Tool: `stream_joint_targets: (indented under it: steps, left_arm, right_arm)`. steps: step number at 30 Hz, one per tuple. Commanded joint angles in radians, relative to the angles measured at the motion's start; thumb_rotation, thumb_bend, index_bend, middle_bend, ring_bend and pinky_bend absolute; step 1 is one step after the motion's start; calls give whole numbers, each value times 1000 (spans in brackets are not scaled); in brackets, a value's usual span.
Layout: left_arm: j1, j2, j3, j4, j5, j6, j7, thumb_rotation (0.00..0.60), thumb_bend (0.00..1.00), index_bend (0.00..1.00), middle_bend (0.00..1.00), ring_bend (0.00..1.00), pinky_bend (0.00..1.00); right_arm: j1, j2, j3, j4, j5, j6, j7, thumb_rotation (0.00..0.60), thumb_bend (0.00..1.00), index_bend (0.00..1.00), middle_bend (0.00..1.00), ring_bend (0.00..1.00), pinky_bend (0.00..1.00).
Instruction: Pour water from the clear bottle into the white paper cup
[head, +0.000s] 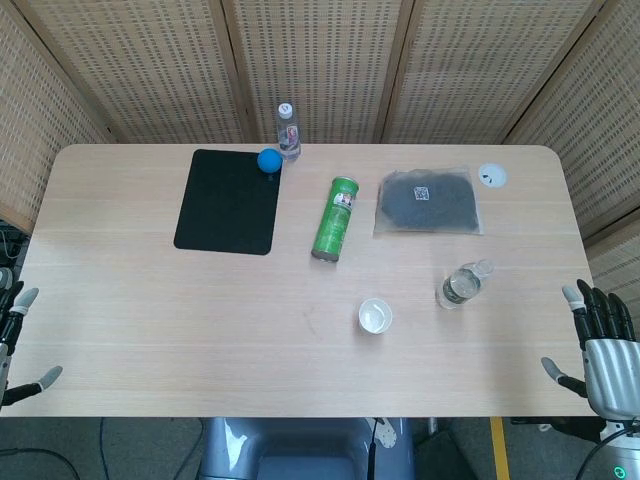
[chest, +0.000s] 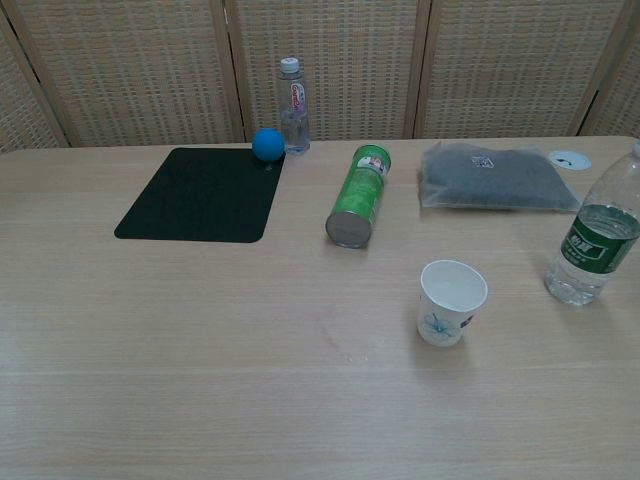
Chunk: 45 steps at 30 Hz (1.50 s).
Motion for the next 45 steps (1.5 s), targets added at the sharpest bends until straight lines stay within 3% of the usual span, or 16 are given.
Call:
stream_joint_targets:
  steps: [1, 10, 14, 20, 25, 37, 45]
  left_arm:
    - [3, 2, 1, 1, 2, 5, -5, 600, 94, 0, 0, 0, 0]
    - [2, 3, 1, -3, 1, 1, 3, 600, 93, 0, 0, 0, 0]
    - [1, 0, 3, -5, 4, -3, 14, 600, 94, 0, 0, 0, 0]
    - [-2, -2, -2, -13, 1, -4, 23, 600, 93, 0, 0, 0, 0]
    - [-5, -3, -3, -17, -2, -10, 29, 600, 93, 0, 0, 0, 0]
    - [-19, 8, -9, -19, -28, -38, 12, 600, 94, 0, 0, 0, 0]
    - [-29, 8, -20, -21, -55, -53, 16, 600, 94, 0, 0, 0, 0]
  right_arm:
    - [-2, -1, -1, -2, -3, 3, -4, 600, 0, 0, 0, 0, 0]
    - [2, -4, 4, 5, 11, -11, 16, 600, 0, 0, 0, 0, 0]
    - [42, -9, 21, 43, 94, -124, 144, 600, 0, 0, 0, 0, 0]
    - [153, -47, 43, 271, 142, -365, 505, 600, 0, 0, 0, 0, 0]
    - [227, -89, 35, 410, 125, -507, 722, 600, 0, 0, 0, 0, 0]
    - [370, -236, 29, 638, 144, -751, 885, 600, 0, 0, 0, 0, 0]
    - [420, -341, 44, 769, 154, -802, 974, 600, 0, 0, 0, 0, 0]
